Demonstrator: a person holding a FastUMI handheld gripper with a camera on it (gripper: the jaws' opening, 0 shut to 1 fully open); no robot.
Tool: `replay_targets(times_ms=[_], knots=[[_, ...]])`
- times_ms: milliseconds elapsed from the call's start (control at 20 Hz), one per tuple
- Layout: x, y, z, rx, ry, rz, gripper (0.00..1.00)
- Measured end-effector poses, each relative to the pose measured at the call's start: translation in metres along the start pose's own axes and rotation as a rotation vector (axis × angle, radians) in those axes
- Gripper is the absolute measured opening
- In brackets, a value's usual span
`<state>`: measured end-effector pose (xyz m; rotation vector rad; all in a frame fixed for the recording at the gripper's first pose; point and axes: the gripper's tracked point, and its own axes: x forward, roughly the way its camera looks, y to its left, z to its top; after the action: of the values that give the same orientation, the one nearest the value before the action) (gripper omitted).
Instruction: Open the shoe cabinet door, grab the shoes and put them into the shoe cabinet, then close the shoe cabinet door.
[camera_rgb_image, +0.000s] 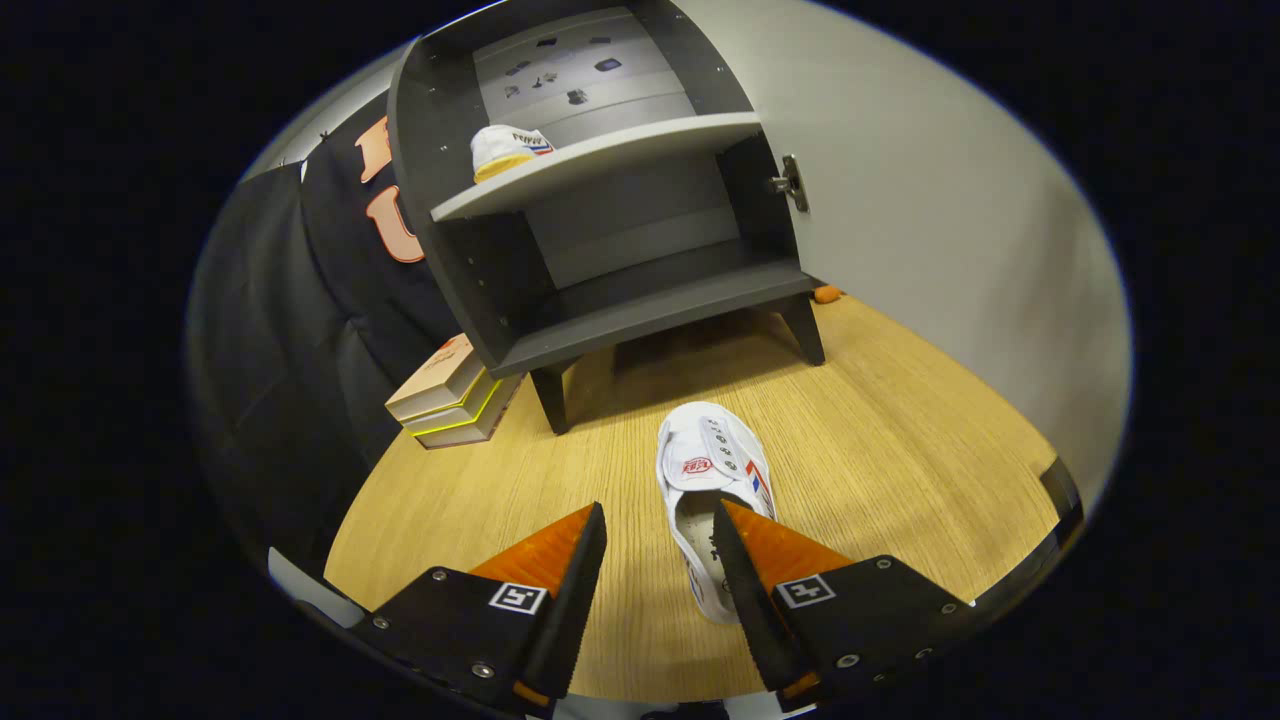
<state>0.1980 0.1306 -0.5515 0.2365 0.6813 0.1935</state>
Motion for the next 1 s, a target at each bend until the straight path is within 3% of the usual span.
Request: replay_targets(times_ms=[150, 450, 600, 700, 1000], knots=[[0.03, -0.004, -0.015, -0.005, 0.044, 0.002, 0.64], [0.079, -0.008, -0.016, -0.017, 0.058, -0.023, 0.35], [0.082, -0.005, -0.014, 0.001, 0.058, -0.016, 0.11], [0.078, -0.005, -0.008, 0.019, 0.081, -0.016, 0.04], [0.048, 0.003, 0.047, 0.047, 0.066, 0.024, 0.02]])
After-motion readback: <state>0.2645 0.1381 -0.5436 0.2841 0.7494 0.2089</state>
